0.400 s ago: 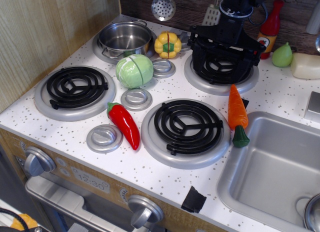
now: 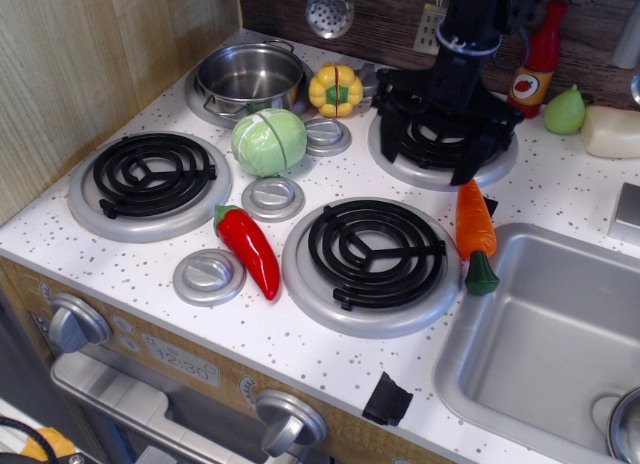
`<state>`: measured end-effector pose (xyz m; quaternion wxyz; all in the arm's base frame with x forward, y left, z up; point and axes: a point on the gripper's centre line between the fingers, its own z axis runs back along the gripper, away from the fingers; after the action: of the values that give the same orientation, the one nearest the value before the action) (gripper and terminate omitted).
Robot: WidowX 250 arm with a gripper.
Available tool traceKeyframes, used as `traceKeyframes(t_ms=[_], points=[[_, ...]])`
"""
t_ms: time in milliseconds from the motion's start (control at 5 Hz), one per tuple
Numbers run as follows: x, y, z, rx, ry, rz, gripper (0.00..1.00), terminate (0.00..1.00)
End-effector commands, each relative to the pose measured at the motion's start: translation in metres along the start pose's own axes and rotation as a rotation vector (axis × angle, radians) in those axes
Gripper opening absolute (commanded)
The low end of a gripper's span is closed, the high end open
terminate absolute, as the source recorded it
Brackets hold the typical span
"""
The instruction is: Put pepper in pan
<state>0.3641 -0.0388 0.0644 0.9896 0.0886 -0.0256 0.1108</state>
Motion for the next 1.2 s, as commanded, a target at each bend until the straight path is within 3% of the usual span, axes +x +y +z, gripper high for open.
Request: traceKeyframes(t_ms=[0, 200, 400, 600, 1000], points=[[0.003, 0.028, 0.032, 0.102, -0.017, 0.17, 1.0, 0.0], [-0.018, 0.049, 0.034, 0.137, -0.028, 0.331, 1.0, 0.0], [-0.041, 0.07, 0.032, 0.172, -0.022, 0.394, 1.0, 0.0], [-0.059, 0.082, 0.024, 0.153, -0.035, 0.48, 1.0, 0.0], [-0.074, 0.085, -0.023, 0.075, -0.084, 0.534, 1.0, 0.0]])
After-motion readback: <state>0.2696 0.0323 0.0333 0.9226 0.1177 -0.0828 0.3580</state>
